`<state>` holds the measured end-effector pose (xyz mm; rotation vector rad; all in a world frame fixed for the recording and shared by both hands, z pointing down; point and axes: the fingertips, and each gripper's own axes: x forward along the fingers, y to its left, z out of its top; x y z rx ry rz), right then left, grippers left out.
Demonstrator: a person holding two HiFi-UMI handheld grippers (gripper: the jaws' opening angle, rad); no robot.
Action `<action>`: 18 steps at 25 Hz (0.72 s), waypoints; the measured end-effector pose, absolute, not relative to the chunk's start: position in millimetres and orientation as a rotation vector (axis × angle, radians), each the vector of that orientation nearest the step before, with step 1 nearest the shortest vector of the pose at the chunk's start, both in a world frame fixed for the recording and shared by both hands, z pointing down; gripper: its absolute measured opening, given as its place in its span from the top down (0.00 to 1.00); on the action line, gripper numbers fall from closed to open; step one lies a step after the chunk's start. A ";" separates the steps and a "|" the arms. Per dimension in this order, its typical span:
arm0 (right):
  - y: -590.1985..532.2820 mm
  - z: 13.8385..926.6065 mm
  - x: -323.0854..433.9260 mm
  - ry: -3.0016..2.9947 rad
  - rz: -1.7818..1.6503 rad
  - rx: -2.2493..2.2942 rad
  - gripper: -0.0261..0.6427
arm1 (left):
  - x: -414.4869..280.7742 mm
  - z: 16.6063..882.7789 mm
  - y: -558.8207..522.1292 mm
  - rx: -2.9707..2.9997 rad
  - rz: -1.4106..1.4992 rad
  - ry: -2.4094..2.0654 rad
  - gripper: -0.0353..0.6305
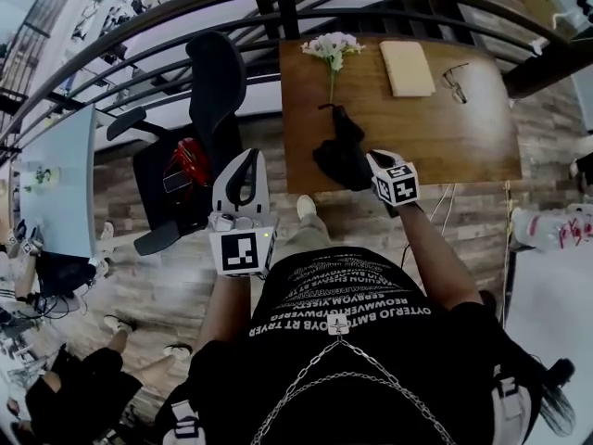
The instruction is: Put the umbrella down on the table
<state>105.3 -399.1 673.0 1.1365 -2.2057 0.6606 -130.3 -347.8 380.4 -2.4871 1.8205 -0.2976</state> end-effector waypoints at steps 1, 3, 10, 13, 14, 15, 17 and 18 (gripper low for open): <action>-395.6 664.6 110.8 -2.224 0.633 1.162 0.93 | -128.1 378.6 -343.1 -2.488 -0.284 1.827 0.90; -387.8 647.5 119.2 -2.265 0.586 1.203 0.94 | -124.2 375.0 -333.5 -2.486 -0.257 1.843 0.90; -357.3 556.1 136.5 -2.419 0.384 1.281 0.94 | -108.8 355.5 -305.2 -2.478 -0.177 1.867 0.90; -338.4 520.9 141.0 -2.479 0.297 1.305 0.94 | -110.3 351.6 -292.9 -2.463 -0.099 1.938 0.90; -332.2 508.9 143.2 -2.492 0.267 1.311 0.94 | -110.2 350.0 -289.5 -2.458 -0.076 1.955 0.90; -325.9 496.2 146.0 -2.503 0.239 1.319 0.94 | -109.1 348.3 -286.3 -2.456 -0.057 1.965 0.90; -312.9 470.3 153.1 -2.525 0.194 1.343 0.94 | -104.0 345.6 -279.2 -2.458 -0.034 1.964 0.90; -306.2 458.0 157.2 -2.537 0.176 1.355 0.94 | -100.4 344.6 -275.2 -2.461 -0.030 1.958 0.90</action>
